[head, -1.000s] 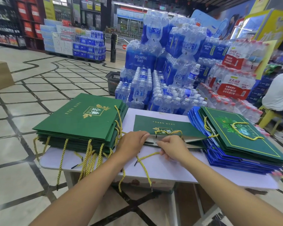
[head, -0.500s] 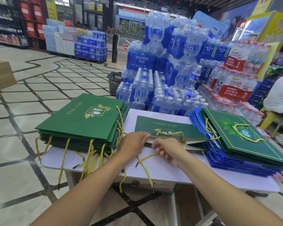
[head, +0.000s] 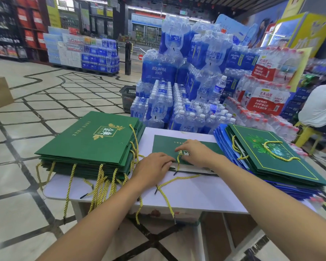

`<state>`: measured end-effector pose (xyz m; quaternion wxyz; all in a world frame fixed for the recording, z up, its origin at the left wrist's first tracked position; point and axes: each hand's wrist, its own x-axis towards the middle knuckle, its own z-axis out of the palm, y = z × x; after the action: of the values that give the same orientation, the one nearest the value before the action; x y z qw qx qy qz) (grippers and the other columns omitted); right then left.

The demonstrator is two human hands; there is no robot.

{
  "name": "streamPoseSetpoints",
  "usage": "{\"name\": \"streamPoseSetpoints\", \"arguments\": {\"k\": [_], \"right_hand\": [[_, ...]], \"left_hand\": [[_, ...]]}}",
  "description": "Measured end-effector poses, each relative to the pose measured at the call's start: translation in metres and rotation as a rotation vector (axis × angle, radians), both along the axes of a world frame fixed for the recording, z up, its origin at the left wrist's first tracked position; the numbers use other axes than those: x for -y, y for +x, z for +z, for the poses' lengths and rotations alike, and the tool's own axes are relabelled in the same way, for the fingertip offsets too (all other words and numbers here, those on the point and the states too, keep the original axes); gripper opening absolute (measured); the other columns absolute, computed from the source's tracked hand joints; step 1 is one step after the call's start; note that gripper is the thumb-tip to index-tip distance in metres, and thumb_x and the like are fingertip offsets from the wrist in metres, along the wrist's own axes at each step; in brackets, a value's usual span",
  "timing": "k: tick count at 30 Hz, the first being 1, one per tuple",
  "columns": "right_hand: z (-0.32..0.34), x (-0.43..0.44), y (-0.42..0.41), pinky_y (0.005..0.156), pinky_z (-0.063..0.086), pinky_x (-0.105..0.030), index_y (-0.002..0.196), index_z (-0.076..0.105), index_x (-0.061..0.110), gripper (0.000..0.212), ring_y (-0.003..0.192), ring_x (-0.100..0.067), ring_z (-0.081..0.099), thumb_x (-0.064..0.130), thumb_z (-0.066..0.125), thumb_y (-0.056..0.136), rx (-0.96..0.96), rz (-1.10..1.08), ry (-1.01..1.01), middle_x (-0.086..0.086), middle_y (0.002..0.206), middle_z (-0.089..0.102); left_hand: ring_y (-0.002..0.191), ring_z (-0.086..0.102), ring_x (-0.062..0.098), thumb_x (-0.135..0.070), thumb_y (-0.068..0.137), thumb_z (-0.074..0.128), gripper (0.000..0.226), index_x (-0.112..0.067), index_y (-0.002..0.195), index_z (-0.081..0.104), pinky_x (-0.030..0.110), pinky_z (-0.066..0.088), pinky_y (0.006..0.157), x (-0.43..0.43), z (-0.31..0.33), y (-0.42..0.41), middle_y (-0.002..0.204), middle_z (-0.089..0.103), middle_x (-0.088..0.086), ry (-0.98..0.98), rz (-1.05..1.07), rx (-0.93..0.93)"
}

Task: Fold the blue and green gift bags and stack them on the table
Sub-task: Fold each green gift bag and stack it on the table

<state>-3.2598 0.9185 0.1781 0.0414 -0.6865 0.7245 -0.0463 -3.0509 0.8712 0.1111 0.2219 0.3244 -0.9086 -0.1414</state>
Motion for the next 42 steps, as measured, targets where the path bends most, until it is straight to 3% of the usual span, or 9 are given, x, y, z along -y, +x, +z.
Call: {"name": "streamPoseSetpoints", "arguments": {"k": [5,10,14,17,19,24,28,33,42], "right_hand": [[0.004,0.01,-0.002,0.09,0.043,-0.039,0.115,0.07,0.032,0.02,0.115,-0.025,0.057,0.034,0.056,0.101,-0.268,0.078,-0.024,0.0,0.12,0.063],[0.028,0.016,-0.014,0.081,0.044,-0.035,0.107,0.065,0.028,0.012,0.099,-0.02,0.063,0.03,0.054,0.101,-0.161,-0.047,-0.073,0.008,0.106,0.07],[0.032,0.019,-0.021,0.069,0.049,-0.027,0.105,0.066,0.022,0.009,0.075,-0.012,0.065,0.025,0.06,0.099,0.378,-0.125,0.032,0.003,0.08,0.071],[0.034,0.022,-0.024,0.066,0.057,-0.032,0.116,0.065,0.015,0.019,0.064,-0.016,0.063,0.026,0.06,0.102,0.872,-0.261,0.118,-0.002,0.076,0.06],[0.033,0.027,-0.024,0.056,0.052,-0.03,0.119,0.066,0.012,0.025,0.058,-0.015,0.05,0.03,0.06,0.101,0.98,-0.333,0.089,-0.002,0.079,0.051],[0.018,0.046,-0.025,0.064,0.046,-0.036,0.081,0.071,0.011,0.044,0.07,-0.023,0.058,0.042,0.049,0.102,0.206,-0.193,-0.071,-0.003,0.073,0.064],[-0.005,0.056,-0.028,0.058,0.038,-0.031,0.059,0.05,0.015,0.056,0.065,-0.025,0.056,0.049,0.042,0.102,-0.121,-0.189,-0.126,0.0,0.061,0.055],[-0.026,0.066,-0.033,0.065,0.04,-0.033,0.073,0.066,0.016,0.053,0.074,-0.028,0.058,0.049,0.036,0.102,-0.211,-0.198,-0.174,-0.001,0.072,0.058],[-0.033,0.084,-0.031,0.055,0.032,-0.032,0.067,0.064,0.015,0.06,0.066,-0.026,0.056,0.05,0.033,0.104,-0.26,-0.076,-0.326,0.0,0.064,0.055]], "left_hand": [[0.126,0.05,0.009,-0.042,0.108,0.039,0.032,-0.042,0.13,0.062,0.032,0.048,0.087,0.0,0.0,-0.001,0.134,0.059,-0.018,-0.014,-0.006,0.011],[0.125,0.05,0.009,-0.044,0.105,0.044,0.032,-0.041,0.129,0.064,0.033,0.05,0.089,-0.002,0.001,0.001,0.133,0.059,-0.019,-0.033,0.0,0.017],[0.127,0.051,0.012,-0.045,0.099,0.051,0.03,-0.035,0.123,0.066,0.031,0.044,0.097,-0.007,0.005,0.001,0.133,0.059,-0.016,-0.058,-0.008,0.035],[0.146,0.039,0.017,-0.045,0.101,0.049,0.03,-0.034,0.129,0.056,0.037,0.027,0.12,-0.011,0.006,0.0,0.143,0.056,-0.012,-0.051,-0.031,0.072],[0.152,0.031,0.019,-0.047,0.104,0.045,0.039,-0.041,0.142,0.044,0.042,0.021,0.124,-0.012,0.006,0.0,0.151,0.05,-0.013,-0.028,-0.054,0.113],[0.158,0.012,0.02,-0.059,0.107,0.025,0.046,-0.064,0.152,0.021,0.049,0.011,0.126,-0.008,0.004,-0.002,0.169,0.023,-0.013,-0.081,-0.118,0.311],[0.159,0.004,0.015,-0.062,0.106,0.02,0.043,-0.068,0.148,0.025,0.048,0.002,0.127,-0.004,-0.001,-0.003,0.17,0.015,-0.017,-0.047,-0.114,0.342],[0.159,0.002,0.012,-0.063,0.105,0.02,0.043,-0.069,0.148,0.024,0.047,0.0,0.127,-0.001,-0.004,-0.005,0.17,0.015,-0.019,-0.04,-0.121,0.335],[0.159,0.0,0.012,-0.059,0.107,0.023,0.044,-0.066,0.15,0.025,0.048,-0.001,0.127,-0.002,0.001,-0.005,0.17,0.015,-0.018,-0.025,-0.126,0.352]]}}
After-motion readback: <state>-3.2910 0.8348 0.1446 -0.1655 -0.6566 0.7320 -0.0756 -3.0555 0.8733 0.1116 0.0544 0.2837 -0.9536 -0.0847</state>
